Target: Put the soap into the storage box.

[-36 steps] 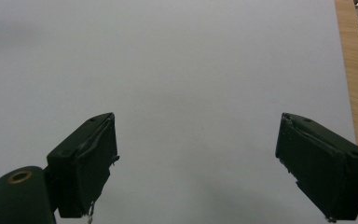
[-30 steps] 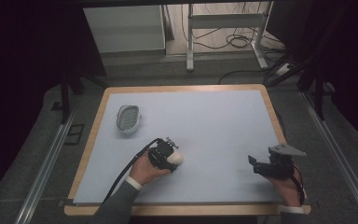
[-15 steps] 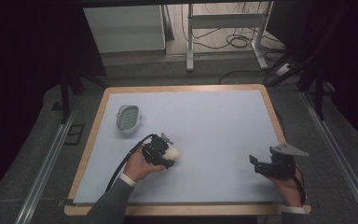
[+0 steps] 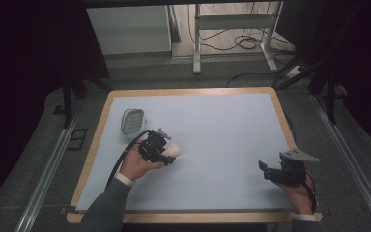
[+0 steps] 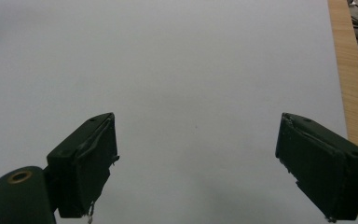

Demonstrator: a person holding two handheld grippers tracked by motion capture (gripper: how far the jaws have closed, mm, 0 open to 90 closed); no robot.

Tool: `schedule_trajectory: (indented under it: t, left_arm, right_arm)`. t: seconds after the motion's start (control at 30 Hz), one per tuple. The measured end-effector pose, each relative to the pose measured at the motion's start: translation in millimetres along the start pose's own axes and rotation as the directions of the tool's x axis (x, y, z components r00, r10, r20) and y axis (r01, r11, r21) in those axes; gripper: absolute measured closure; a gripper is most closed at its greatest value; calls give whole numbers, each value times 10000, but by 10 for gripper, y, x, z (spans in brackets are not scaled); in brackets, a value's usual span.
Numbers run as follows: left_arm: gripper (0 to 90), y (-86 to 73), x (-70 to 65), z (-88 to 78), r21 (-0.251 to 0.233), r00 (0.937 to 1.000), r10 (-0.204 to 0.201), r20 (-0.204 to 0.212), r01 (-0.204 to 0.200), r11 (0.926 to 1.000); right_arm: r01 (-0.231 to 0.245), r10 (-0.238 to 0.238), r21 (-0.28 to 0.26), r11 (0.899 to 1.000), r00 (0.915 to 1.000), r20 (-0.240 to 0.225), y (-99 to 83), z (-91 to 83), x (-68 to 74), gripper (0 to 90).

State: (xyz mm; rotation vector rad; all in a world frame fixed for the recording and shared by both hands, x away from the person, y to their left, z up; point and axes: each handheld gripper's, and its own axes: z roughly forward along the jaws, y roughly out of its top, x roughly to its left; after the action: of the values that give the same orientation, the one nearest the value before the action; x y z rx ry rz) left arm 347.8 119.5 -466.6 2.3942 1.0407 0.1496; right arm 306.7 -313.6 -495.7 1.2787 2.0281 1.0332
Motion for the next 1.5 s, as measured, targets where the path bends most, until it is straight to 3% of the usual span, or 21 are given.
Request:
schedule_trajectory:
  t: [0.23,0.87,1.5]
  left_arm:
    - [496,70,72,-120,-169,9998,-43,-181,40,9998]
    - [497,190,278,-240,-468,9978,-409,-527,385,9982]
    - [497,305,439,-331,-499,9961,-529,-704,495,9975]
  right_arm:
    - [-33,33,4,10000,10000,8,-5,4,-12,123]
    - [-91,91,68,9999,9999,75,-22,15,-34,123]
    - [-135,134,71,9999,9999,103,-25,17,-40,123]
